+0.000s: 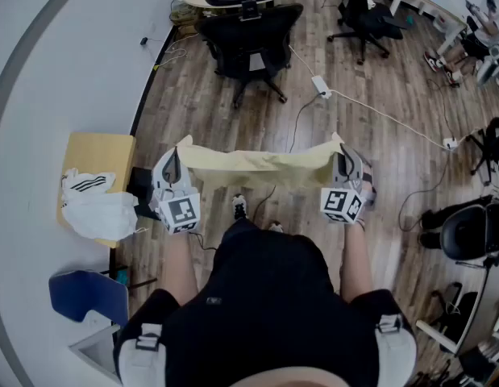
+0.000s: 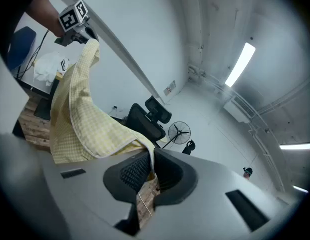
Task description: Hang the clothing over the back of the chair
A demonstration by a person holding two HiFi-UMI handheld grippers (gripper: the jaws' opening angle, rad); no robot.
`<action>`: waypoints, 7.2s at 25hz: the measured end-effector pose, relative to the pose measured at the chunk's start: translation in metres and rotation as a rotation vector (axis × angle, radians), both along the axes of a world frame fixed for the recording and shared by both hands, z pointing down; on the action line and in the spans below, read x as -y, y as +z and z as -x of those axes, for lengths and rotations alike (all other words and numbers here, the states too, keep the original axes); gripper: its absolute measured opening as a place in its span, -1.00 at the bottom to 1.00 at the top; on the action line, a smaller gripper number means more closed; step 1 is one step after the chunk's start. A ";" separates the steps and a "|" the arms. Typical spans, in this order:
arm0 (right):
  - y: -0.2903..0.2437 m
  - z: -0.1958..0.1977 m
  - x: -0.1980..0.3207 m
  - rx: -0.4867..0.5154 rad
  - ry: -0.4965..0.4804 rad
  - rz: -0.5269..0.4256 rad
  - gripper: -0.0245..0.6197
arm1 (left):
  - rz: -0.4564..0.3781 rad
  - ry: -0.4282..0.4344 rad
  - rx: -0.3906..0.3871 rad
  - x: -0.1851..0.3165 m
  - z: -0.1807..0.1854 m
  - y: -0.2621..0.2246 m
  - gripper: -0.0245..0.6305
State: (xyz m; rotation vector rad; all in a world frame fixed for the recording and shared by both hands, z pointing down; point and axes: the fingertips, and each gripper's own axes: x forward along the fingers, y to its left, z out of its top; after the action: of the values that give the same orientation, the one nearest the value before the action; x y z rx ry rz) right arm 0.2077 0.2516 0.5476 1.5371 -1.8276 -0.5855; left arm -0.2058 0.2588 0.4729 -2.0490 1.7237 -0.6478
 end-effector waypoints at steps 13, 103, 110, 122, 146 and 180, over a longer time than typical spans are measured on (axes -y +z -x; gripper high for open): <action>0.001 0.021 0.004 -0.012 0.018 0.023 -0.90 | 0.008 -0.003 -0.013 0.002 0.025 0.002 -0.93; 0.007 0.060 0.361 -0.049 -0.060 0.065 -0.90 | 0.058 -0.100 0.026 0.324 0.080 0.007 -0.93; 0.000 0.037 0.382 -0.066 -0.120 0.029 -0.90 | 0.074 -0.148 0.034 0.325 0.050 0.008 -0.93; 0.004 0.015 0.412 -0.079 -0.202 0.020 -0.90 | 0.051 -0.216 0.016 0.329 0.019 0.012 -0.93; -0.034 -0.010 0.483 -0.029 -0.187 -0.040 -0.90 | 0.015 -0.218 -0.007 0.393 -0.003 -0.018 -0.93; -0.151 -0.014 0.665 0.028 -0.048 -0.240 -0.90 | -0.202 -0.167 0.011 0.602 0.034 -0.134 -0.93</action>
State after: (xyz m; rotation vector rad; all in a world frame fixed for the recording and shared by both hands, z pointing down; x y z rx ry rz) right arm 0.2214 -0.4139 0.3962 1.6668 -1.8738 -0.8360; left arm -0.2393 -0.3436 0.3390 -1.7769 1.8851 -0.5098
